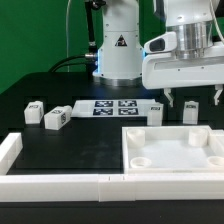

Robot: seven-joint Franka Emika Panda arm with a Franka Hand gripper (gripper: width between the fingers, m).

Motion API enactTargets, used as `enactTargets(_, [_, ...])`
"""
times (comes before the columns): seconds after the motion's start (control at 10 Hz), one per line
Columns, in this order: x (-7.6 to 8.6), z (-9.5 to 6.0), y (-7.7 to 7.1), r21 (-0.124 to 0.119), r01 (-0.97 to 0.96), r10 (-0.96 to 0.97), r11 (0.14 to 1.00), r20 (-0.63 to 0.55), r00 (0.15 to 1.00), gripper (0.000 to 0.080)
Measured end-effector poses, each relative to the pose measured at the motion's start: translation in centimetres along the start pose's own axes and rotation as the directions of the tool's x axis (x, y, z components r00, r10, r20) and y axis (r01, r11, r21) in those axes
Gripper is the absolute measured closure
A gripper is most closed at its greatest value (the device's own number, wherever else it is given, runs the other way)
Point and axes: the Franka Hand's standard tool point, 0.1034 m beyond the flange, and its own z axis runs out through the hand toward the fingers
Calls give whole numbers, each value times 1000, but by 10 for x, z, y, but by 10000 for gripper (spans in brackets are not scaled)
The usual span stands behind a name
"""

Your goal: Assemble one leg

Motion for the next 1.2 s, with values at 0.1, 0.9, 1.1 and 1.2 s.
enactTargets(0.1, [-4, 2, 3, -10, 10, -10, 1000, 53, 999, 151])
enactTargets(0.9, [-16, 2, 7, 0, 16, -11, 1000, 701, 714, 151])
enactTargets(1.1, [-31, 7, 7, -46, -10, 44, 999, 818, 574, 151])
enactTargets(1.2, [-31, 13, 8, -56, -17, 56, 998, 836, 545, 151])
